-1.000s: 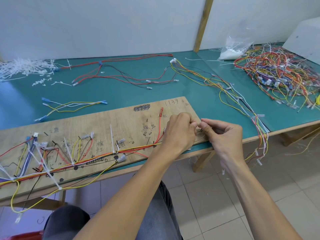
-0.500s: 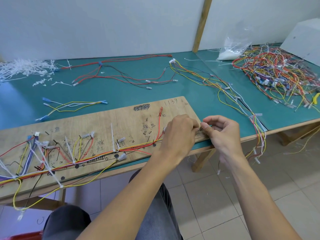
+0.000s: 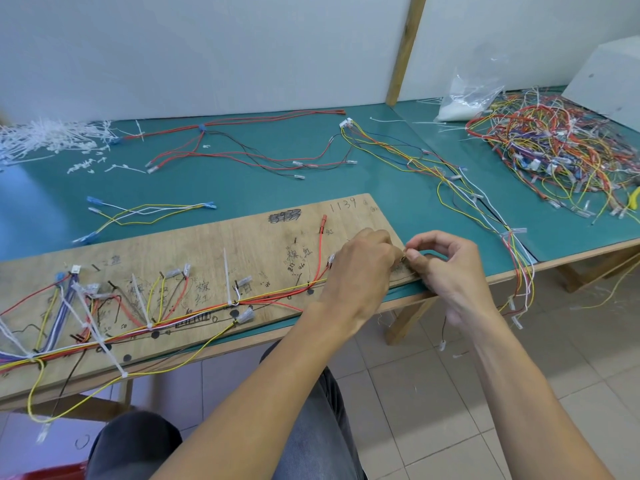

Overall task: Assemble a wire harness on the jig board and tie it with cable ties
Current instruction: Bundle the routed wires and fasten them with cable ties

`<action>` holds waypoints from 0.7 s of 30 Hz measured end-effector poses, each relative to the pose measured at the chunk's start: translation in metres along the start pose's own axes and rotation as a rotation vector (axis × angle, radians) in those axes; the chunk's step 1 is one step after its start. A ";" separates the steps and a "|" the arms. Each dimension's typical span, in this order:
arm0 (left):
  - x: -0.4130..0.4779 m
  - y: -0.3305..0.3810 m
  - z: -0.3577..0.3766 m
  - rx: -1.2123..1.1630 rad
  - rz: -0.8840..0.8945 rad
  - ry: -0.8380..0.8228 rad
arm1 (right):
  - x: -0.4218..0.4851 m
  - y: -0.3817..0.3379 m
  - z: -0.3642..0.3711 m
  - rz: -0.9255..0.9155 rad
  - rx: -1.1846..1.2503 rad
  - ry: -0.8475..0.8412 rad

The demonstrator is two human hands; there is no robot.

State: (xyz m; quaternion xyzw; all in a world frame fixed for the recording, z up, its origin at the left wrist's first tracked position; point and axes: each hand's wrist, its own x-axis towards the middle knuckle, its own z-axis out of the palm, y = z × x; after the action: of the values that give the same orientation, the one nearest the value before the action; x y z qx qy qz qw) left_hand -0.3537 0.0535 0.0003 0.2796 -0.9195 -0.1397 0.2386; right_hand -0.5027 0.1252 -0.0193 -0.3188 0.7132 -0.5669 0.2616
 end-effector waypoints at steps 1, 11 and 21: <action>0.000 0.000 0.000 -0.001 0.004 -0.001 | -0.001 0.000 0.000 -0.018 -0.017 0.011; 0.001 -0.003 -0.001 0.004 0.008 -0.009 | 0.001 -0.004 0.001 0.005 -0.051 0.025; 0.003 -0.001 -0.003 0.049 0.022 -0.012 | 0.005 -0.009 -0.003 -0.045 -0.189 0.015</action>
State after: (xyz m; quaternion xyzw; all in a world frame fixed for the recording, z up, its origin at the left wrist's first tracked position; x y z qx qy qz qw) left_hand -0.3537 0.0503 0.0039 0.2746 -0.9271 -0.1160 0.2274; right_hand -0.5072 0.1219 -0.0098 -0.3538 0.7581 -0.5052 0.2120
